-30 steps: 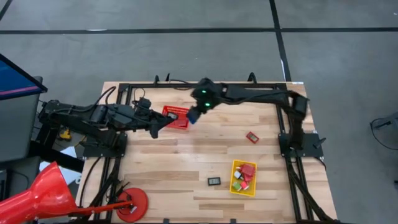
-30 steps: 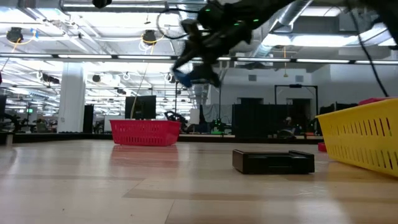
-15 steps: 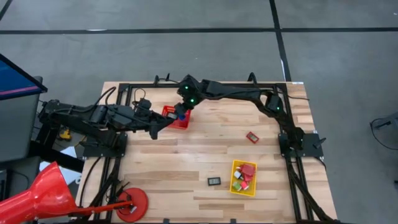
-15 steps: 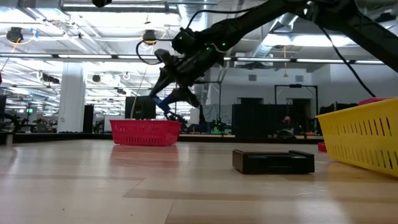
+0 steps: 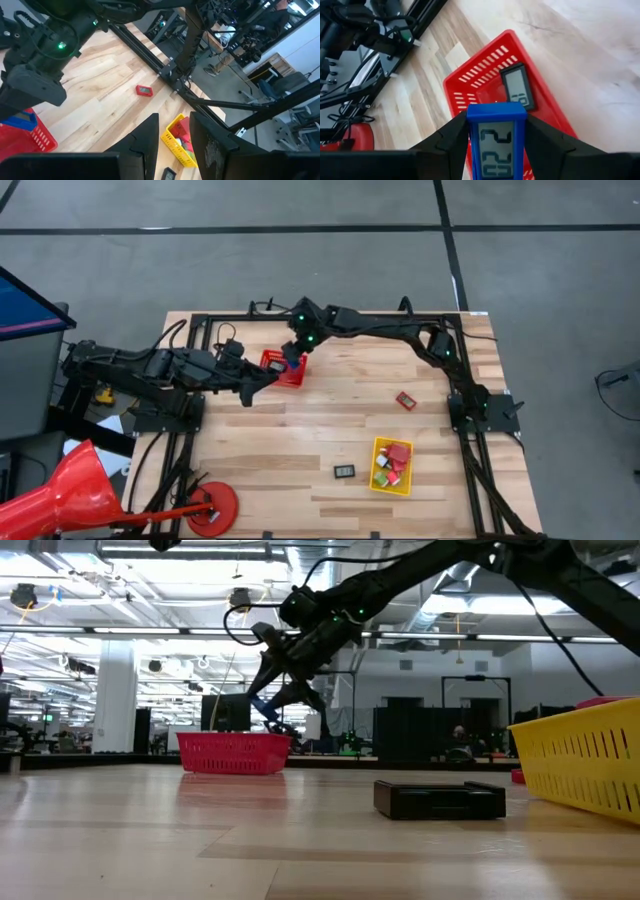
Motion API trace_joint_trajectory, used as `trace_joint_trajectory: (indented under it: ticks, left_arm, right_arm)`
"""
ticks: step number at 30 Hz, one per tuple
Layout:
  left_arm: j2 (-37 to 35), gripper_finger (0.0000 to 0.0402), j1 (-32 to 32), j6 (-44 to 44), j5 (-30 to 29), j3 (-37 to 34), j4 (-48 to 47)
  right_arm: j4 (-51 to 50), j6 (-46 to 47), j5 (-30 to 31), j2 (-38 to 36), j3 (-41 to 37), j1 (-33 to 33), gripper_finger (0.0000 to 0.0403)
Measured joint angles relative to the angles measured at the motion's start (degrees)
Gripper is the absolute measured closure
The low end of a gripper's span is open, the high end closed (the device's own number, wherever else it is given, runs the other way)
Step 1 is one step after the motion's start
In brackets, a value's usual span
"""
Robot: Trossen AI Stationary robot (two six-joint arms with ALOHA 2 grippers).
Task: Pick & Place Office items
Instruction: Put the blue digital clock into the red basket
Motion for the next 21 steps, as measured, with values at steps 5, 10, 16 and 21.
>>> trace_joint_trajectory:
  ticks: [5, 10, 16, 21]
  left_arm:
    - [0.0, 0.0298, 0.0, 0.0, 0.0, 0.0, 0.0]
    - [0.0, 0.0298, 0.0, 0.4, 0.0, 0.0, 0.0]
    - [0.0, 0.0298, 0.0, 1.0, 0.0, 0.0, 0.0]
    - [0.0, 0.0298, 0.0, 1.1, 0.0, 0.0, 0.0]
  right_arm:
    - [0.0, 0.0, 0.0, 0.0, 0.0, 0.0, 0.0242]
    - [0.0, -0.4, 0.0, 0.0, 0.0, 0.0, 0.0240]
    - [0.6, -0.5, 0.0, 0.0, 0.0, 0.6, 0.0204]
    - [0.5, -0.5, 0.3, 0.0, 0.0, 0.7, 0.0168]
